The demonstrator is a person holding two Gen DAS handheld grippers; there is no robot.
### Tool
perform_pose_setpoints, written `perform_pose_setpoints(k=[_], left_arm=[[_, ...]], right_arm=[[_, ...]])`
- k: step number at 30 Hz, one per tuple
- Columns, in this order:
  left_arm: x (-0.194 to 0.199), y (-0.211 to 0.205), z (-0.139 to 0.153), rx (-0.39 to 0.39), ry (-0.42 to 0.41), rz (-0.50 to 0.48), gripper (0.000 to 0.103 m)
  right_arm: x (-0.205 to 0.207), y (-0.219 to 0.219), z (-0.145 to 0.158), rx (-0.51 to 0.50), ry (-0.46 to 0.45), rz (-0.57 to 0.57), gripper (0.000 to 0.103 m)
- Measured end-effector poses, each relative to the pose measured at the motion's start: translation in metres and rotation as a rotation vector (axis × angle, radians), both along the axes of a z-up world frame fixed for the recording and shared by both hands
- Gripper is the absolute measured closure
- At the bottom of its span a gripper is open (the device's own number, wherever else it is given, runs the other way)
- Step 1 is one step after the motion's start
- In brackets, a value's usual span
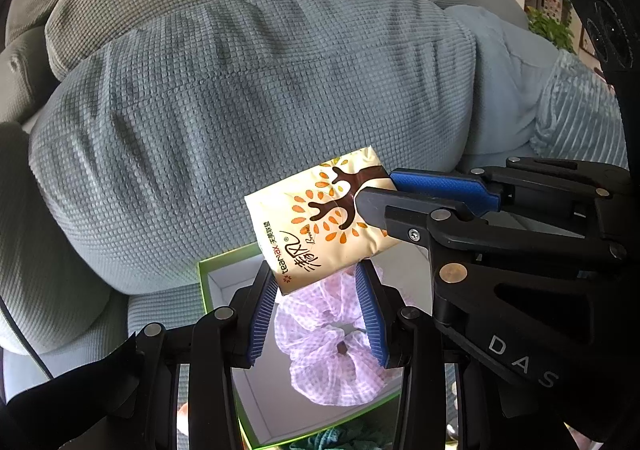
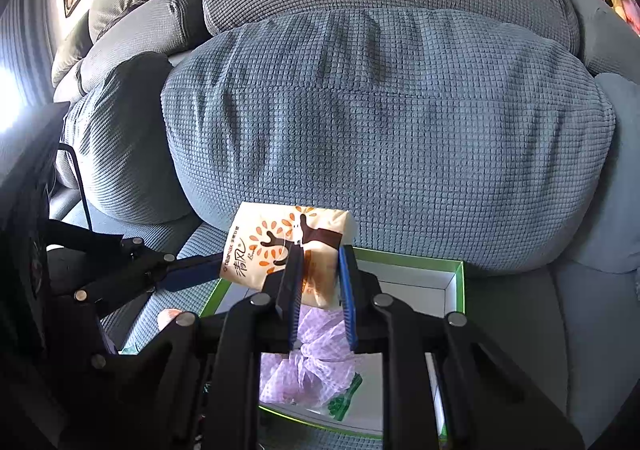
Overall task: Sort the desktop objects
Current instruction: 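Lower the tissue packet into the green box and open the right gripper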
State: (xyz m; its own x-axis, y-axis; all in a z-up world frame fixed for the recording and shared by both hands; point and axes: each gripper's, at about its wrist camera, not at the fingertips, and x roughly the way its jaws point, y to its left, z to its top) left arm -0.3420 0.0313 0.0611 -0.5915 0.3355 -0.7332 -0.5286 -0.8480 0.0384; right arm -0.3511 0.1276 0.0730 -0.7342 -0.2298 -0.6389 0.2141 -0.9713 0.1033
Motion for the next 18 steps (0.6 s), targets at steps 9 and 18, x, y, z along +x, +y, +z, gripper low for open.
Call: perform_pose_setpoints(k=[9, 18], left_arm=[[0.001, 0.026, 0.005, -0.018, -0.001, -0.017, 0.062], [0.0, 0.057, 0.008, -0.023, -0.008, -0.03, 0.062]], right_arm=[[0.003, 0.024, 0.0, -0.013, 0.004, -0.019, 0.086], [0.005, 0.054, 0.001, -0.015, 0.005, -0.034, 0.086]])
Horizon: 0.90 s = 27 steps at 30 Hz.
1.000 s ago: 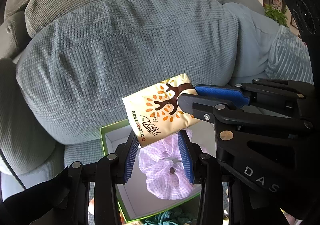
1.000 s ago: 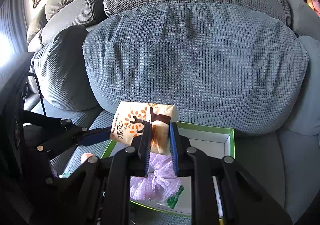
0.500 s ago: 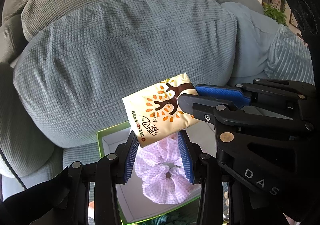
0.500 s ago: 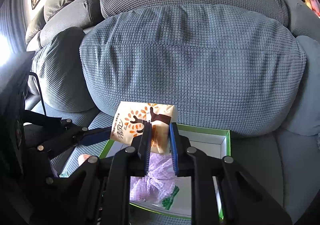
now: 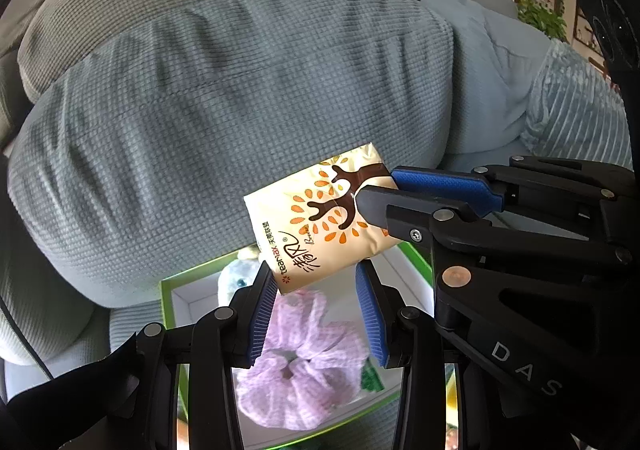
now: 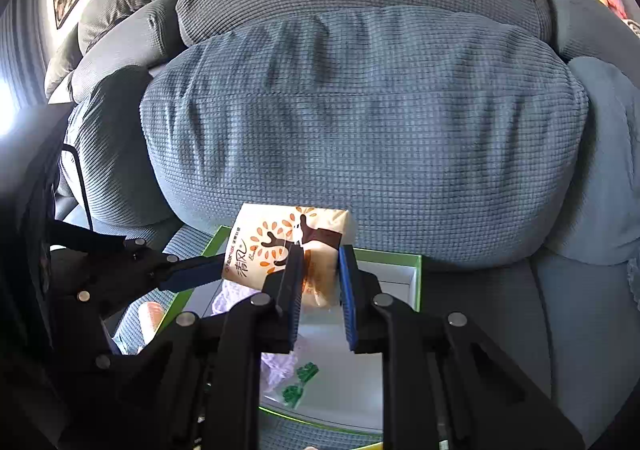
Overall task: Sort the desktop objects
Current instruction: 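Lower the tissue packet into the green box and open the right gripper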
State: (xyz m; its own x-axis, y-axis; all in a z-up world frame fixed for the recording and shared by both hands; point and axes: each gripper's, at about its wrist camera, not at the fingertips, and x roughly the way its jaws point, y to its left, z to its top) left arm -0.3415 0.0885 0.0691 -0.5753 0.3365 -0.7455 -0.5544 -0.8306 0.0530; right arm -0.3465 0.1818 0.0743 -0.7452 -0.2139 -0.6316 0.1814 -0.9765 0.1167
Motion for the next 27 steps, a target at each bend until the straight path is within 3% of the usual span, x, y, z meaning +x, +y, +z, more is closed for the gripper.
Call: perform_pose_setpoints(k=[16, 27], left_arm=[[0.001, 0.039, -0.005, -0.032, -0.003, -0.022, 0.062], [0.001, 0.035, -0.004, -0.033, 0.001, -0.026, 0.062]], right_arm=[[0.002, 0.042, -0.005, -0.032, 0.007, -0.021, 0.086], [0.003, 0.04, -0.003, -0.018, 0.009, -0.024, 0.086]])
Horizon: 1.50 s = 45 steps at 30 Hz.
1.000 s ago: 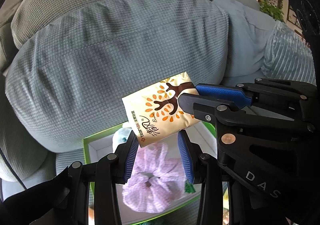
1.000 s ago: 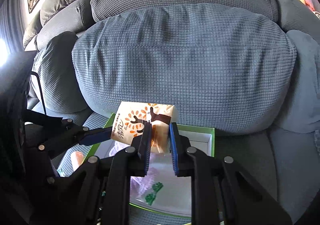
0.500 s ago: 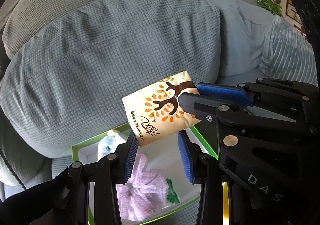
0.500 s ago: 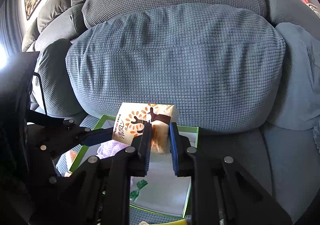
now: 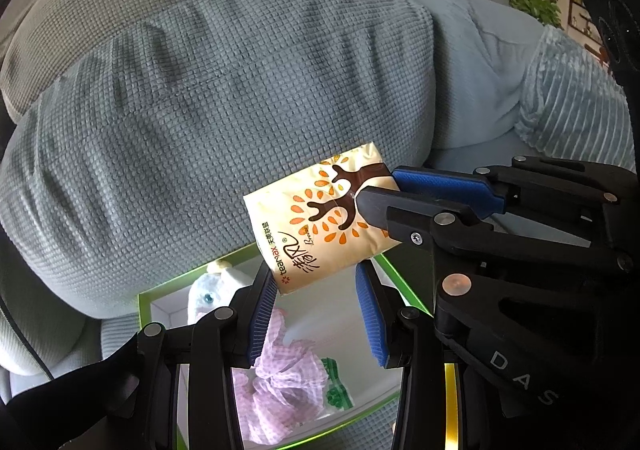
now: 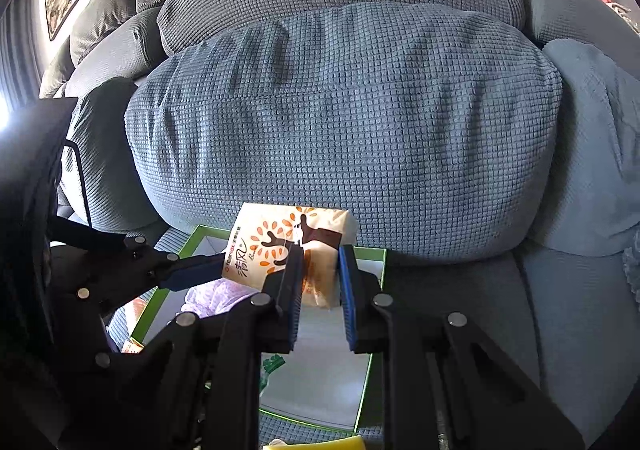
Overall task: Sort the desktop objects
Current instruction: 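Lower the tissue packet into the green box and open the right gripper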
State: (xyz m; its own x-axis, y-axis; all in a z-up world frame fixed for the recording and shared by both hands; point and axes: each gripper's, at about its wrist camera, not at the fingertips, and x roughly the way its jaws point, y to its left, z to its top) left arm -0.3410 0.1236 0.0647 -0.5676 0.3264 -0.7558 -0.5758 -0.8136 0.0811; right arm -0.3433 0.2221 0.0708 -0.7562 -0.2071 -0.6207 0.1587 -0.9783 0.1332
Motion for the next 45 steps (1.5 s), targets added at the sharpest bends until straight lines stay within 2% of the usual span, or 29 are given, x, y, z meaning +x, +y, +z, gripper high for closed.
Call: perform_pose_setpoints(k=[13, 25, 45], left_arm=[[-0.001, -0.014, -0.003, 0.011, -0.006, 0.012, 0.062], [0.002, -0.01, -0.031, 0.003, -0.094, 0.003, 0.062], [0.006, -0.012, -0.044, -0.008, -0.126, 0.046, 0.062]], right_arm=[[-0.001, -0.015, 0.002, 0.012, -0.001, 0.008, 0.086], [0.002, -0.015, -0.031, 0.01, -0.084, -0.012, 0.086], [0.006, -0.025, -0.041, 0.011, -0.14, -0.029, 0.084]])
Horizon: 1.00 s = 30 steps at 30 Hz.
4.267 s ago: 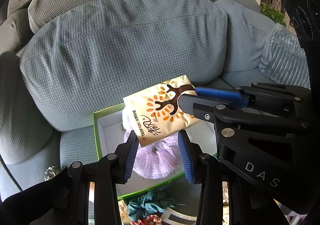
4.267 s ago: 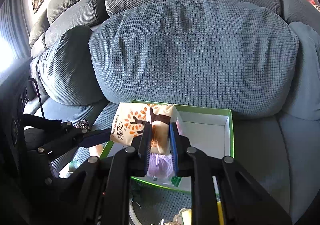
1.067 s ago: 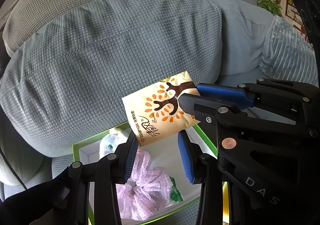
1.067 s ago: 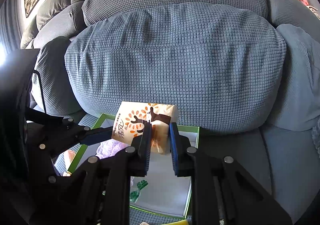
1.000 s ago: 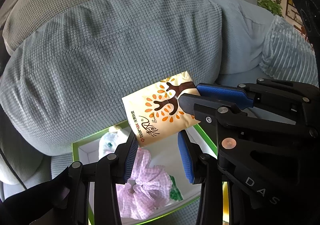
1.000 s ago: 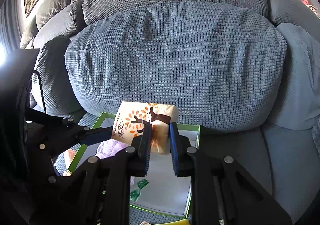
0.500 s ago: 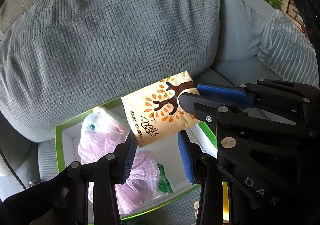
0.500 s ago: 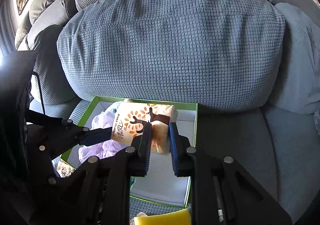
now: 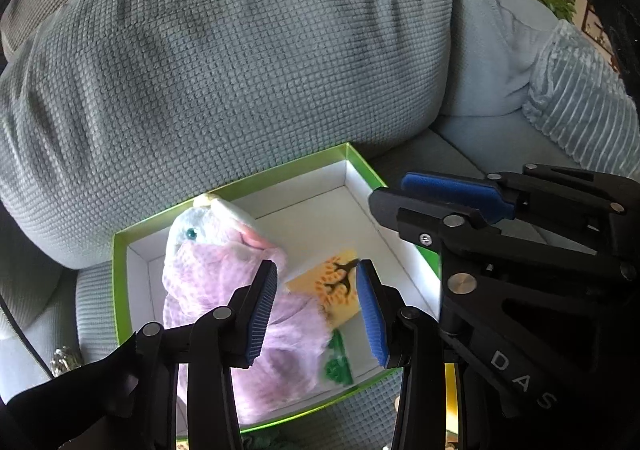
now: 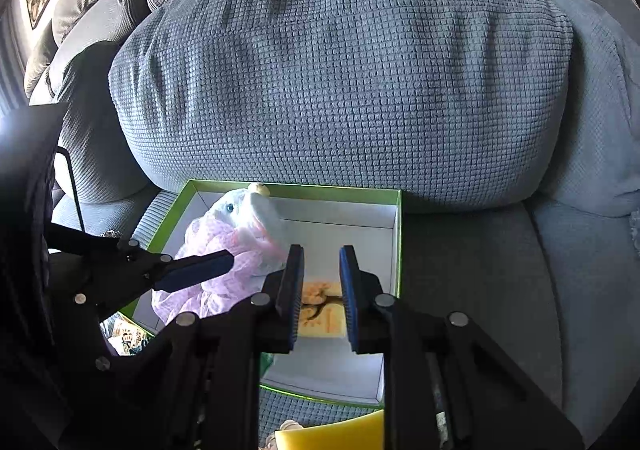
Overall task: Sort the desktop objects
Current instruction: 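Lower the tissue packet into the green box and open the right gripper, then withdraw the right gripper from the box toward the yellow sponge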
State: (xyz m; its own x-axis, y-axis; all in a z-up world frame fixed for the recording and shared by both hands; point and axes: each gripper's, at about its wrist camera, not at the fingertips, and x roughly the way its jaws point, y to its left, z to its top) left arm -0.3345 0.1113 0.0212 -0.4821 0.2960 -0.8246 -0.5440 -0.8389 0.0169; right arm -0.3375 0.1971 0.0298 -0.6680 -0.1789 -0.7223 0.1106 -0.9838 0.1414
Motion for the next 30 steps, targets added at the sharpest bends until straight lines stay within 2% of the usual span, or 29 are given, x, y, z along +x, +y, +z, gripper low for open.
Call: perform_pose_setpoints(k=[1, 2, 3, 4, 7, 9, 11, 13, 14, 15, 20, 24, 30], left_arm=[[0.0, -0.007, 0.0, -0.005, -0.002, 0.006, 0.06], [0.0, -0.007, 0.0, -0.009, -0.003, 0.01, 0.053], [0.0, -0.005, 0.0, -0.015, 0.004, 0.019, 0.043], [0.002, -0.009, 0.0, -0.021, 0.017, 0.033, 0.039], [0.006, -0.013, -0.001, -0.035, 0.039, 0.049, 0.036], [0.009, -0.015, -0.002, -0.05, 0.047, 0.059, 0.035], [0.012, -0.02, -0.003, -0.062, 0.05, 0.071, 0.035], [0.015, -0.023, -0.003, -0.082, 0.068, 0.091, 0.026], [0.017, -0.024, -0.002, -0.084, 0.074, 0.101, 0.018], [0.019, -0.027, -0.002, -0.082, 0.078, 0.114, 0.015], [0.026, -0.043, -0.001, -0.063, 0.048, 0.156, 0.008], [0.038, -0.052, -0.002, -0.056, 0.022, 0.178, 0.008], [0.06, -0.06, -0.006, -0.05, -0.022, 0.15, 0.008]], right_arm=[[0.0, 0.0, 0.0, -0.002, -0.002, 0.001, 0.084], [-0.001, 0.0, 0.0, -0.002, -0.004, -0.003, 0.079], [0.0, -0.001, 0.0, -0.002, -0.005, -0.005, 0.07], [-0.001, -0.001, 0.001, -0.004, -0.006, -0.008, 0.066], [0.004, -0.001, 0.004, -0.004, 0.005, -0.015, 0.057], [0.008, 0.0, 0.007, 0.005, 0.011, -0.024, 0.039], [0.012, 0.001, 0.009, 0.001, 0.009, -0.041, 0.032], [0.017, 0.004, 0.01, -0.004, 0.007, -0.048, 0.024], [0.017, 0.003, 0.009, -0.002, -0.002, -0.059, 0.013], [0.019, 0.005, 0.009, -0.005, -0.016, -0.074, 0.009], [0.033, 0.012, 0.005, -0.032, -0.055, -0.109, 0.004], [0.048, 0.018, -0.002, -0.077, -0.104, -0.12, 0.004], [0.074, 0.017, -0.005, -0.075, -0.131, -0.127, 0.002]])
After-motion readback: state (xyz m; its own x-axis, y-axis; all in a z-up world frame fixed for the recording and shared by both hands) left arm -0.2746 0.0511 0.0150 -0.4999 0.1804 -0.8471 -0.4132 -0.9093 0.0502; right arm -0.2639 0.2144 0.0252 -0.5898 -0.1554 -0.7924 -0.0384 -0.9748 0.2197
